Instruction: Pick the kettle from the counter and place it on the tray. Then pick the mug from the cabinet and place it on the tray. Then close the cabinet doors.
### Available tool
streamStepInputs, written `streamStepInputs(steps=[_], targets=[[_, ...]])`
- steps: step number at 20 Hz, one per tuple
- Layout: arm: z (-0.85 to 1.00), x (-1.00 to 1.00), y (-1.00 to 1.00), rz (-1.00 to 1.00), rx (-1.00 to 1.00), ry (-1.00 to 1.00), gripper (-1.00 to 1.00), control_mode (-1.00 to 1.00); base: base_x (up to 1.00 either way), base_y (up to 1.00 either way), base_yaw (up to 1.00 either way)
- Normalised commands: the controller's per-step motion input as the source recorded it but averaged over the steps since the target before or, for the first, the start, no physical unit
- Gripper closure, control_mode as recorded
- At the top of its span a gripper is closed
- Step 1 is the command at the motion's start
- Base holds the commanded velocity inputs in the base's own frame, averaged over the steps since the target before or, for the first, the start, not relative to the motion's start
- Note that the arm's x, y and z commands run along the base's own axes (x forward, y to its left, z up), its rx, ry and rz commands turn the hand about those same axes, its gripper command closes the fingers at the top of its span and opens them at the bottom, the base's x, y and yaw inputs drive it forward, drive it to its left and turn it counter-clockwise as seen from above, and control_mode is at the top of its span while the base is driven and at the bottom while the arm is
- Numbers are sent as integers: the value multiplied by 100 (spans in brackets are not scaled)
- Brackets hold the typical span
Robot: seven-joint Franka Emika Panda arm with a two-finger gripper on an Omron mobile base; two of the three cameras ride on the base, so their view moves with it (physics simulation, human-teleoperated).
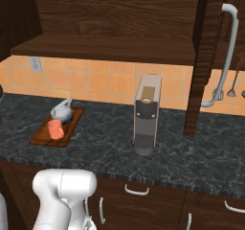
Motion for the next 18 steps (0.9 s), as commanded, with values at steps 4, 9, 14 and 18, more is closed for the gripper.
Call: streamStepInputs(steps=[4,9,14,18], targets=[[33,-45,43,0,0,-26,-100,-100,0,0,0],[7,-17,58,0,2,-7,-100,-100,0,0,0],[18,-55,5,0,0,-8,-100,-100,0,0,0],[21,-74,-1,-5,0,-4,-100,-100,0,0,0]])
